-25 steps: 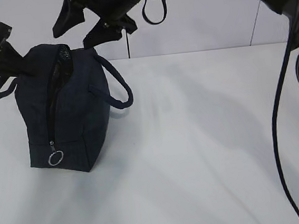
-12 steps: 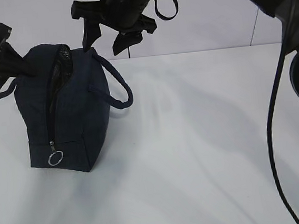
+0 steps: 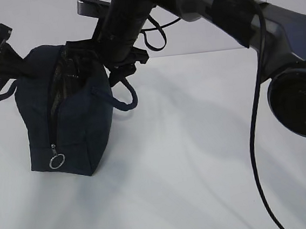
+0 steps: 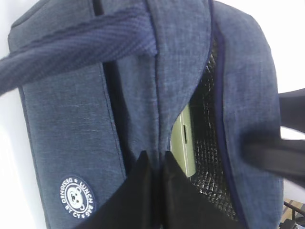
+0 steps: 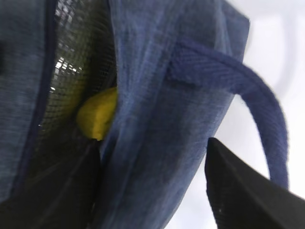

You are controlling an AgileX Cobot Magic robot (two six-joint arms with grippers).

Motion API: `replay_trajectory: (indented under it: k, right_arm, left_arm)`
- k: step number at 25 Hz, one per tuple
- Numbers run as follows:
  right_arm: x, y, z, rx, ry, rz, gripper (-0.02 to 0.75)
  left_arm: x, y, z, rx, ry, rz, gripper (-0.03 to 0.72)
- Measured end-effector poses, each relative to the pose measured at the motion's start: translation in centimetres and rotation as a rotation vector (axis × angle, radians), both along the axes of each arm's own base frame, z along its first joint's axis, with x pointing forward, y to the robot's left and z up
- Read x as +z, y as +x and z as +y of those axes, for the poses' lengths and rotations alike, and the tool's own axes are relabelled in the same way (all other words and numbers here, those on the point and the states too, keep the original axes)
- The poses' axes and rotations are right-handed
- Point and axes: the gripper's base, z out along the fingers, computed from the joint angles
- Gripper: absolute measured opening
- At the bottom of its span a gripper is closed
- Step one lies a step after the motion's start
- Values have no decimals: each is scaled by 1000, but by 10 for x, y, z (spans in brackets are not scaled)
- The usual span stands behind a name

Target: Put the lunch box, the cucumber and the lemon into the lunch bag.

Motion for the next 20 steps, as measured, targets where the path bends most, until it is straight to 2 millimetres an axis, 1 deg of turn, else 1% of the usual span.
replay_trajectory:
  k: [1,16,18,20]
  right_arm:
    - [-3,0,1,-1,-2,5,527]
    - [-3,0,1,-2,-2,6,526]
    - [-3,0,1,-2,1,8,516]
    - [-2,0,1,-1,5,11,489]
  left_arm:
    - [0,0,0,0,0,0,-8]
    - [0,0,0,0,0,0,-8]
    - [0,0,0,0,0,0,-8]
    - [0,0,0,0,0,0,-8]
